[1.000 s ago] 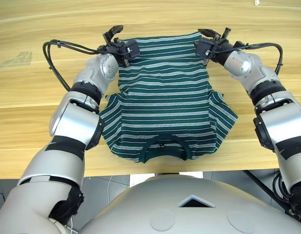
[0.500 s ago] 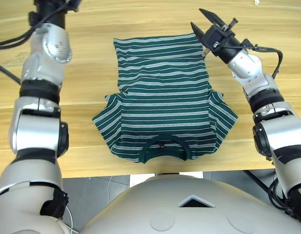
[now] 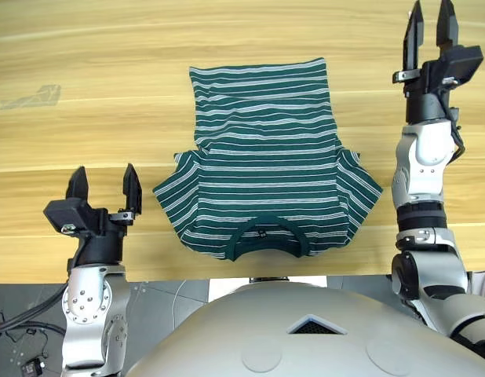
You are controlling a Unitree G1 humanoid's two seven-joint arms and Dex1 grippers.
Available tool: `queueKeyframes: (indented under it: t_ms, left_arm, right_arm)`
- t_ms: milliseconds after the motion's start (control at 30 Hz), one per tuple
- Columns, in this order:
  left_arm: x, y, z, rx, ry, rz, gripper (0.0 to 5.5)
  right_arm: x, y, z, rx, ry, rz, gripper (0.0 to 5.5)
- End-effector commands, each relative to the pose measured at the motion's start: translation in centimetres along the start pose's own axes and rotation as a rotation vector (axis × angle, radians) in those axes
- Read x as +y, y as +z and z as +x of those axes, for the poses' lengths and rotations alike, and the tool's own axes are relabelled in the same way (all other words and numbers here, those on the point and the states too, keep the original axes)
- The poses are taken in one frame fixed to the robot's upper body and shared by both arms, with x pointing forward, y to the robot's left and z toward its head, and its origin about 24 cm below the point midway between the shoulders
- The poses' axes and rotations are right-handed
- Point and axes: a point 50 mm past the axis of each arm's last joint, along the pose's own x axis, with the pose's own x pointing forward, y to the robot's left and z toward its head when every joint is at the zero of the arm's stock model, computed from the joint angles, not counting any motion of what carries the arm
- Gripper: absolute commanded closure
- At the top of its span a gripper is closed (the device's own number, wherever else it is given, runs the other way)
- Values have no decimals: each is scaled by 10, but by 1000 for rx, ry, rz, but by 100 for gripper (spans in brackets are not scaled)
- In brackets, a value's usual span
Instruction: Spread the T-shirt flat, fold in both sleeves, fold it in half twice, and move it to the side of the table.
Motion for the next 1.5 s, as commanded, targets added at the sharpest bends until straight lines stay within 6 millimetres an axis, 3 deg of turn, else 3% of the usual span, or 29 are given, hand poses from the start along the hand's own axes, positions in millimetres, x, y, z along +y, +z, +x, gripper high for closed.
queueKeyframes:
  t_ms: [33, 167, 300, 533, 867, 1133, 1367, 1500]
  left_arm:
    - [-8, -26, -15, 193, -21, -144, 153]
    - [-19, -42, -14, 324, -65, -289, 153]
    - [-22, -44, -4, 359, -102, -351, 153]
    - [-18, -53, 10, 395, -85, -364, 253]
    - [-21, -58, 12, 390, -53, -318, 414]
    - [-23, -36, 15, 225, -55, -199, 540]
    - [-30, -29, 16, 169, -106, -133, 546]
    - [-45, -26, 13, 159, -228, -49, 546]
  right_arm:
    - [3, 5, -8, 14, -41, -1, 377]
    - [2, 10, -9, 7, -58, -10, 377]
    - [2, 10, -10, 11, -58, -17, 377]
    - [2, 9, -11, 25, -57, -19, 377]
    - [4, 4, -12, 40, -36, -12, 377]
    - [10, 1, -14, 52, -10, -10, 377]
    - [13, 0, -15, 55, 2, -13, 377]
    - [13, 0, -15, 55, 5, -14, 377]
